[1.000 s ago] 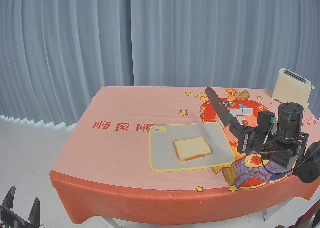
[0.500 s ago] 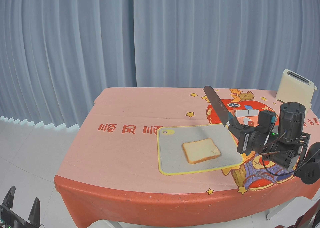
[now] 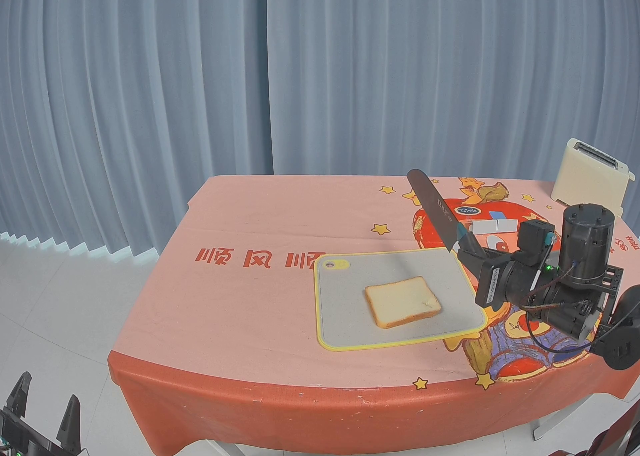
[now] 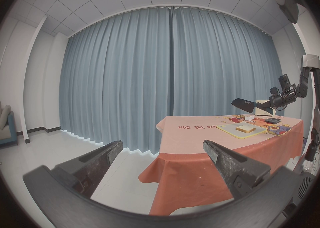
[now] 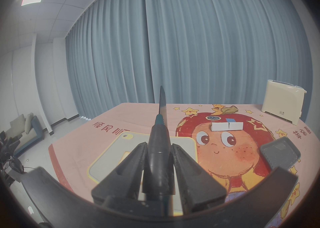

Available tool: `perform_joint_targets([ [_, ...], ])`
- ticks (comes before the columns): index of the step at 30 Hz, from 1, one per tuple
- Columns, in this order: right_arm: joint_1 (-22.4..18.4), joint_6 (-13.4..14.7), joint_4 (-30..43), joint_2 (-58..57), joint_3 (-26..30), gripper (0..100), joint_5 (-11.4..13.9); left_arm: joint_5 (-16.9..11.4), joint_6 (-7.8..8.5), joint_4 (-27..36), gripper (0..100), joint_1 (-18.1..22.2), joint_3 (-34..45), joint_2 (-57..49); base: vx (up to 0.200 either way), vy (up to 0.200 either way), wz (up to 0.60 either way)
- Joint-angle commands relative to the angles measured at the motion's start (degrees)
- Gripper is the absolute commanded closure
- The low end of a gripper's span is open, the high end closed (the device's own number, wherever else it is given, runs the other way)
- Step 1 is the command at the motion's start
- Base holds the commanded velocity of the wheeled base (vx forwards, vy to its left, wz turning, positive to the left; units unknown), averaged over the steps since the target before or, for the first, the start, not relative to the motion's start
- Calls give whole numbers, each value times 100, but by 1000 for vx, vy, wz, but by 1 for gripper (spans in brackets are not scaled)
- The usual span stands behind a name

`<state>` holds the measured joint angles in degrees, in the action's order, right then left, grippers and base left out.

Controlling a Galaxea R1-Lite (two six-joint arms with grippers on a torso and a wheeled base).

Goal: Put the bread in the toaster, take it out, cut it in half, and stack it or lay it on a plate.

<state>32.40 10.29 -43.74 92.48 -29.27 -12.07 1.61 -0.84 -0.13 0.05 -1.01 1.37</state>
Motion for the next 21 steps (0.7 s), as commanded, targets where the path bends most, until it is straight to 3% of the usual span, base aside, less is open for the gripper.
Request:
perform_joint_targets([
  [1, 117, -1, -3, -81, 44, 100, -6, 6, -13, 5, 0, 4, 101, 4, 0, 0, 0],
  [21, 434, -36, 6, -169, 202, 100, -6, 59, -57, -31, 0, 4, 101, -57, 0, 0, 0],
])
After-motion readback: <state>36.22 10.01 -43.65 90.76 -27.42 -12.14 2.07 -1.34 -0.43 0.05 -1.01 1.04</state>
